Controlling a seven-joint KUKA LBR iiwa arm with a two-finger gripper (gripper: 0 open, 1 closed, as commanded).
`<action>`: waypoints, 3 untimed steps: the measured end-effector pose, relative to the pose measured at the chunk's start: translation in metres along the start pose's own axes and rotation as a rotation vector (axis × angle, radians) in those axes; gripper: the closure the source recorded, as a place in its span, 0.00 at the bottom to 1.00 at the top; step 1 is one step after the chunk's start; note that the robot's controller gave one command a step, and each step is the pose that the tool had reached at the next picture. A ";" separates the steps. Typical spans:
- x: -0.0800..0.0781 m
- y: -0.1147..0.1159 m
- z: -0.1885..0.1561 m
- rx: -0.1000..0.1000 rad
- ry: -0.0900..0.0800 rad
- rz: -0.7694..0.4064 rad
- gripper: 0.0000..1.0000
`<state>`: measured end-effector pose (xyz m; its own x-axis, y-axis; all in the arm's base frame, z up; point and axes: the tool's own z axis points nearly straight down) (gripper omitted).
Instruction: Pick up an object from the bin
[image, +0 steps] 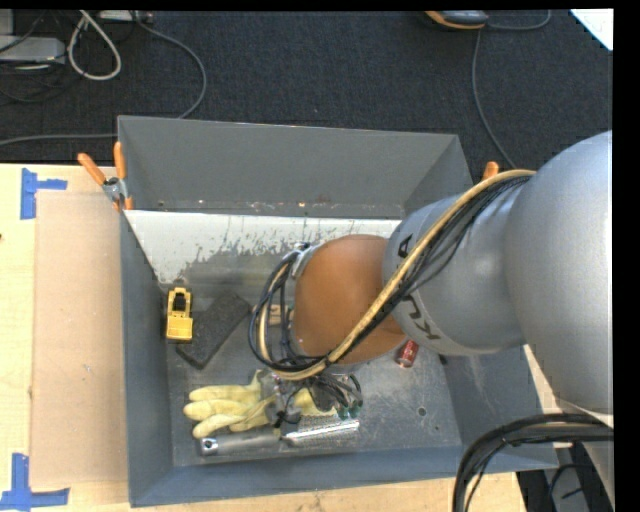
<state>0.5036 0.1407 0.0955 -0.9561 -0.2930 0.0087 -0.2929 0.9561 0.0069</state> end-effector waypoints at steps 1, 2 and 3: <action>0.001 0.000 -0.012 0.000 0.004 0.002 1.00; 0.001 0.001 -0.030 0.000 0.005 0.004 1.00; 0.001 0.001 -0.048 0.000 0.005 0.006 1.00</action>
Offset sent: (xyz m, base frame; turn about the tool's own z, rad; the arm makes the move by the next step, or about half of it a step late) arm -0.0009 -0.0004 0.0481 0.0015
